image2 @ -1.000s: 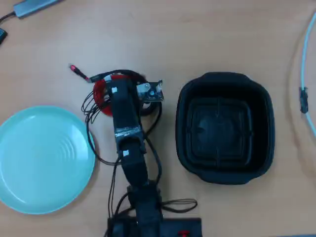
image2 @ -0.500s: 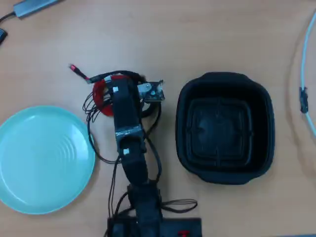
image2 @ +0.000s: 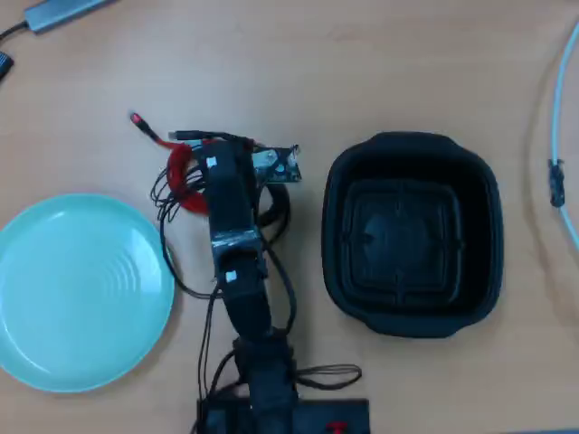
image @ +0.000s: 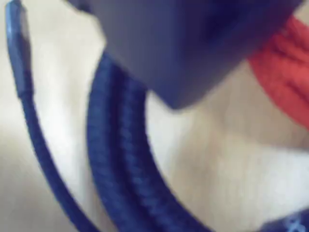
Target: Put a black charging cable in a black bowl and put a red charging cable in a green bowl
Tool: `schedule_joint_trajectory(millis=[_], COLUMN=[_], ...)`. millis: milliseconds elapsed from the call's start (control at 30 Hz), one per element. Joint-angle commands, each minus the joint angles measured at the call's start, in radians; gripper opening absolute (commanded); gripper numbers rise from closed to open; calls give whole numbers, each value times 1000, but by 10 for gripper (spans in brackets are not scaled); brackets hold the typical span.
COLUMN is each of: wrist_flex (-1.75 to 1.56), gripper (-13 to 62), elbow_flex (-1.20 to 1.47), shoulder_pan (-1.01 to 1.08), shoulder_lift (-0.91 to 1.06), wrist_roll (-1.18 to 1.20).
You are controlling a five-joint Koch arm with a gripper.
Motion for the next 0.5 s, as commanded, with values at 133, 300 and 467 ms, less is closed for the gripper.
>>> schedule_joint_trajectory(millis=[133,300,467], wrist_flex=[91,91,94], gripper=[-69,-69,-69], elbow_flex=[-117,-196,-310], shoulder_pan=[-152,-249,-284], shoulder_lift=[374,520,571], wrist_roll=[-14,-98,-167])
